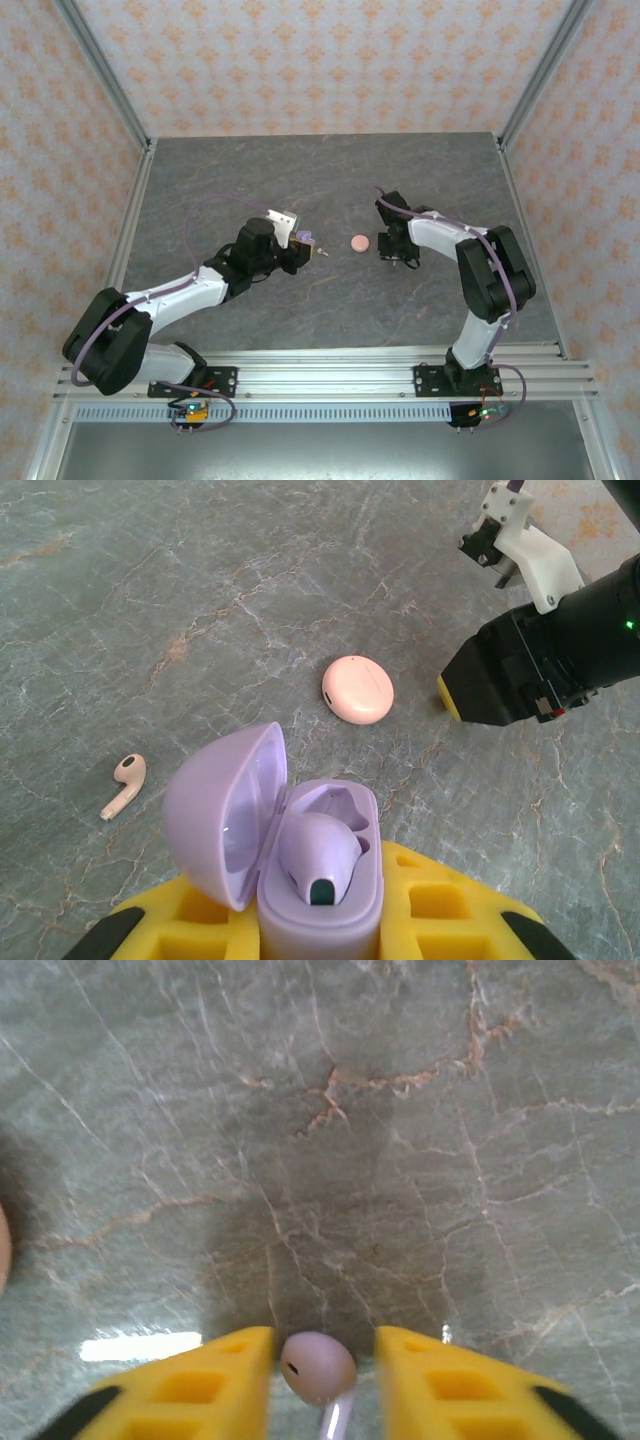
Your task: Insert the wireless bluetooth earbuds into the charging case
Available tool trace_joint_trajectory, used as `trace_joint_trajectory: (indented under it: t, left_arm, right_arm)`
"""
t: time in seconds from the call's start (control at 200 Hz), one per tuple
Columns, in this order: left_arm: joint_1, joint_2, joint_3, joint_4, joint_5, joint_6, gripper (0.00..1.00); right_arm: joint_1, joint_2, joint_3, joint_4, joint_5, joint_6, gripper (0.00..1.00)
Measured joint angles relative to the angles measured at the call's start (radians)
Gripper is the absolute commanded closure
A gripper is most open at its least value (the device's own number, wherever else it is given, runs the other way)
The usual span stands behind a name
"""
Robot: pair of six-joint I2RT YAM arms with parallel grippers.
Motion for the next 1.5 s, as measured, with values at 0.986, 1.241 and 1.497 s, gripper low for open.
trace_joint_trajectory:
  t: [0.986, 1.241, 1.497]
  left_arm:
    - [0.000, 0.000, 0.000, 0.000, 0.000, 0.000, 1.00]
    - [0.000, 0.000, 0.000, 0.000, 0.000, 0.000, 1.00]
    - [0.000, 0.000, 0.000, 0.000, 0.000, 0.000, 1.00]
  right_arm:
    - [-0.037, 0.138, 0.215, -0.241, -0.092, 0.101, 0.60]
    - [-0.037, 0.144, 0.224, -0.245, -0.092, 0.107, 0.65]
    - [-0.037, 0.155, 0.225, -0.248, -0.092, 0.109, 0.67]
